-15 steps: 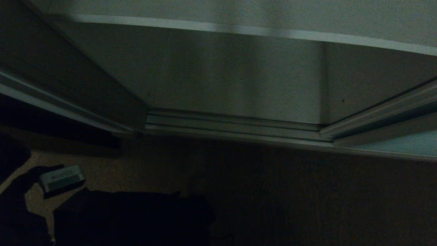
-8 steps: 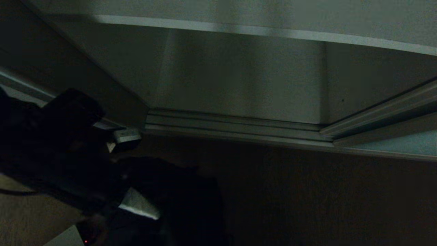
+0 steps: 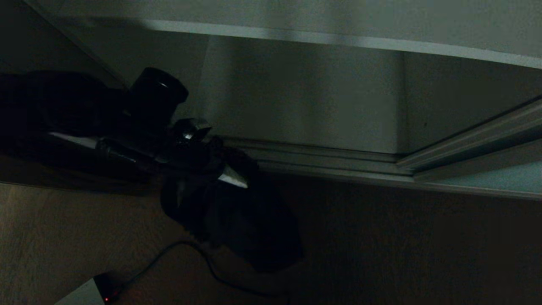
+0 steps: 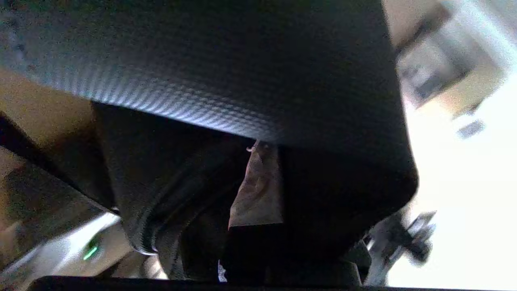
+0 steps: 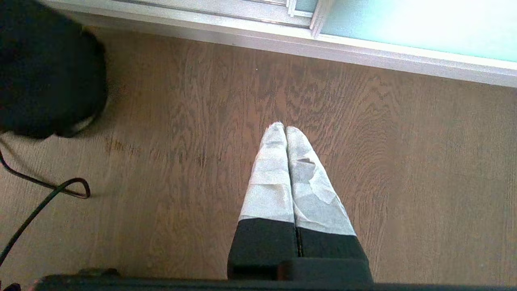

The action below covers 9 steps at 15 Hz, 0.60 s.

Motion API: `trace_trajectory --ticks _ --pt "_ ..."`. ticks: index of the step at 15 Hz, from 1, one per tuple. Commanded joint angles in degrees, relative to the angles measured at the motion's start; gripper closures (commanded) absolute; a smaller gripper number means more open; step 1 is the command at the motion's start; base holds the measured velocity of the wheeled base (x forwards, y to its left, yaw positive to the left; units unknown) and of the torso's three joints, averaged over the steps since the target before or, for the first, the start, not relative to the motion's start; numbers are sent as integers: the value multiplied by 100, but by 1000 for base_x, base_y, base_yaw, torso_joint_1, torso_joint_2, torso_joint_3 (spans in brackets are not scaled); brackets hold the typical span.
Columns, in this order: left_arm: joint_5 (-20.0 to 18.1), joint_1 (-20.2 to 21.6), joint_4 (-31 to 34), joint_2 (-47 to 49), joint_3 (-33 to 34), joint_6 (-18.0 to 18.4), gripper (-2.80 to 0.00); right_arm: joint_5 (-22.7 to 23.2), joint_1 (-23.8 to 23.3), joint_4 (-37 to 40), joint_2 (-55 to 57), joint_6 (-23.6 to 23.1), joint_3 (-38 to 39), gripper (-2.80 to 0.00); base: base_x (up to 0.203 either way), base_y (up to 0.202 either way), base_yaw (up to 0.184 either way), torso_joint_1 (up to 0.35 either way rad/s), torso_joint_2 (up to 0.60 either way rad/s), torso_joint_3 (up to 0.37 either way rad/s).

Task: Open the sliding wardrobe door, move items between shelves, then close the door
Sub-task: Place the bag on the lower shelf

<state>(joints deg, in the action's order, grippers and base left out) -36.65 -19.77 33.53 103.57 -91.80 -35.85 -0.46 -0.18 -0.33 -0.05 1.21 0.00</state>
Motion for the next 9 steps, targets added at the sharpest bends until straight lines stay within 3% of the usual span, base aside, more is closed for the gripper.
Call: trace_trajectory --ticks 1,5,6,9 --pt "62 -80 -72 466 -598 -396 0 2 1 -2 -4 2 0 0 0 0 0 0 0 0" --pt "172 -82 -235 1019 -1691 -954 0 2 1 -2 -4 2 0 0 0 0 0 0 0 0" --pt "439 -75 -343 1218 -1878 -1067 0 2 1 -2 -4 2 0 0 0 0 0 0 0 0" --pt "1509 -54 -1583 1527 -1926 -1545 0 2 1 -2 -4 2 0 0 0 0 0 0 0 0"
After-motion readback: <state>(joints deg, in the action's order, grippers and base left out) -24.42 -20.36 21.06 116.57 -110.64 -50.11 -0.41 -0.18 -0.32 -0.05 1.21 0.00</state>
